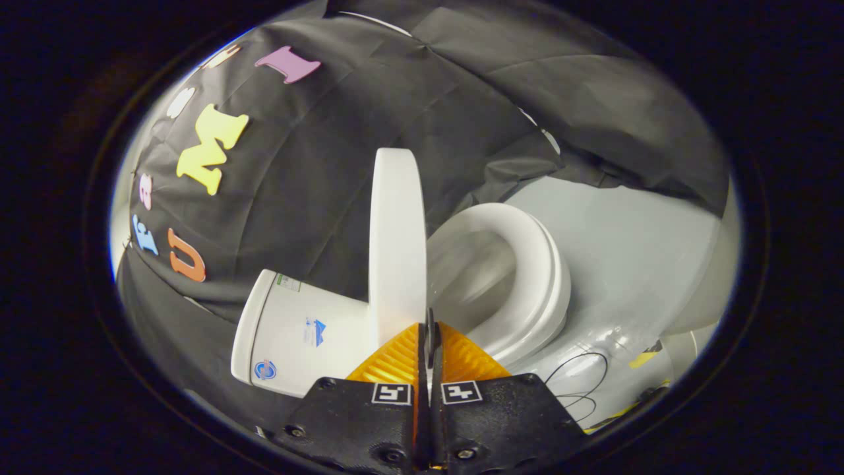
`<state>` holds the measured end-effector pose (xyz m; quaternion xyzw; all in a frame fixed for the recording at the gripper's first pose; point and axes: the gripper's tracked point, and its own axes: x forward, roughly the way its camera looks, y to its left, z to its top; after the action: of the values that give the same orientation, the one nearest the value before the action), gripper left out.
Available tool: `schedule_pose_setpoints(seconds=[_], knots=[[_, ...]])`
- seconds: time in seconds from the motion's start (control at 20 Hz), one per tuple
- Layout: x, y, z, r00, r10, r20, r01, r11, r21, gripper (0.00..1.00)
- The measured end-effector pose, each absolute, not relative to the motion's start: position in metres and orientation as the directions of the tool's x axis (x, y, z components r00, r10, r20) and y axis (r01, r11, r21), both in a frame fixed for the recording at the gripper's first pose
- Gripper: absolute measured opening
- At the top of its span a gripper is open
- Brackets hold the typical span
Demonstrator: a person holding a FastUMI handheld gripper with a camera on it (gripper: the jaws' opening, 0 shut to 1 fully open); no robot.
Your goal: Open the toilet lid.
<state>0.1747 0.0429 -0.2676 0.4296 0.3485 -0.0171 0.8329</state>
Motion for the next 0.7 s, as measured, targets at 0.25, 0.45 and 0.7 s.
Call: schedule_pose_setpoints(seconds=[0.25,0.45,0.7], knots=[[0.175,0.055,-0.249,0.767,0.216,-0.604,0.301,0.711,0.636,0.04],[0.178,0.068,-0.234,0.775,0.184,-0.605,0.275,0.763,0.584,0.04],[0.178,0.082,-0.213,0.781,0.169,-0.602,0.255,0.793,0.553,0.04]])
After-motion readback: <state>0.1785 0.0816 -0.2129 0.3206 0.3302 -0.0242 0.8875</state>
